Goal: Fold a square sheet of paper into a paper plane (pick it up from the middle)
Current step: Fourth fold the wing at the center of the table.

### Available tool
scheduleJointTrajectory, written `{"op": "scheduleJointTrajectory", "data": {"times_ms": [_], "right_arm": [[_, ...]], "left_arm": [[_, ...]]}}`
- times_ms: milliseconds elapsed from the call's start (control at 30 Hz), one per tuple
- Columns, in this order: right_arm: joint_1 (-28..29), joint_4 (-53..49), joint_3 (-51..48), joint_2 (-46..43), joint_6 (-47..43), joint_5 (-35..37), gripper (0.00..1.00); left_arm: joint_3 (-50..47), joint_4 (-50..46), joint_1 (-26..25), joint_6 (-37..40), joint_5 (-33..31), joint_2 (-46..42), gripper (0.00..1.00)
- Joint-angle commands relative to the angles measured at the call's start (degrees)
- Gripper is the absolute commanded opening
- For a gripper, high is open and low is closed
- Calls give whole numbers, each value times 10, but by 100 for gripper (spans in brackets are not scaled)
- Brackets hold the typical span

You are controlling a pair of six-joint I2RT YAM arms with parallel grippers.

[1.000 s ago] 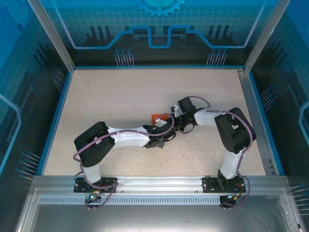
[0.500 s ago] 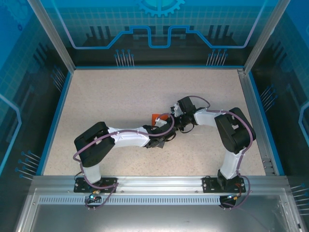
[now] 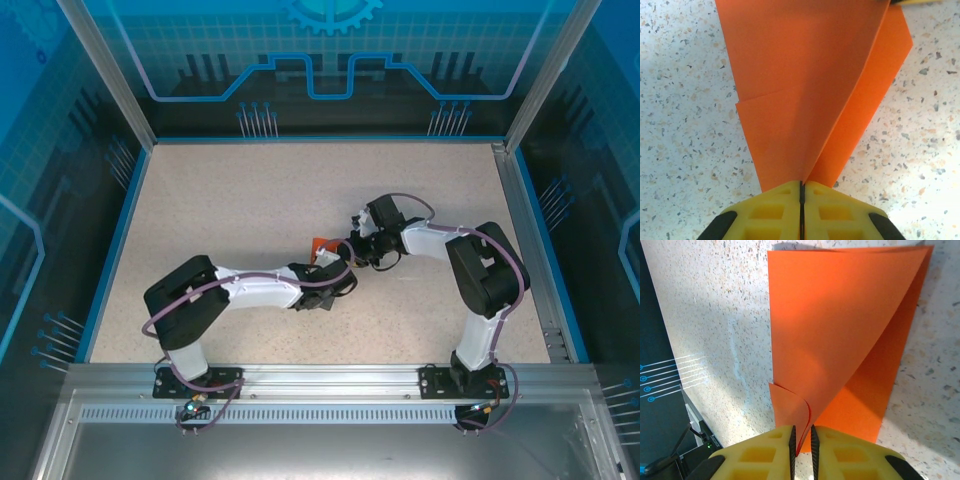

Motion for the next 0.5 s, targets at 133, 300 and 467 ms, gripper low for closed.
{"op": "scheduleJointTrajectory", "data": {"times_ms": [133,300,467], "right_arm": [[11,-18,13,9,-4,-16,14],[16,-11,14,10,1,-21,12],[18,-11,17,8,3,-22,12]], "left_arm": [[-30,22,-1,27,-2,-34,15],[-32,22,4,24,2,-45,27],[-26,8,4,20,-10,-45,36]]}}
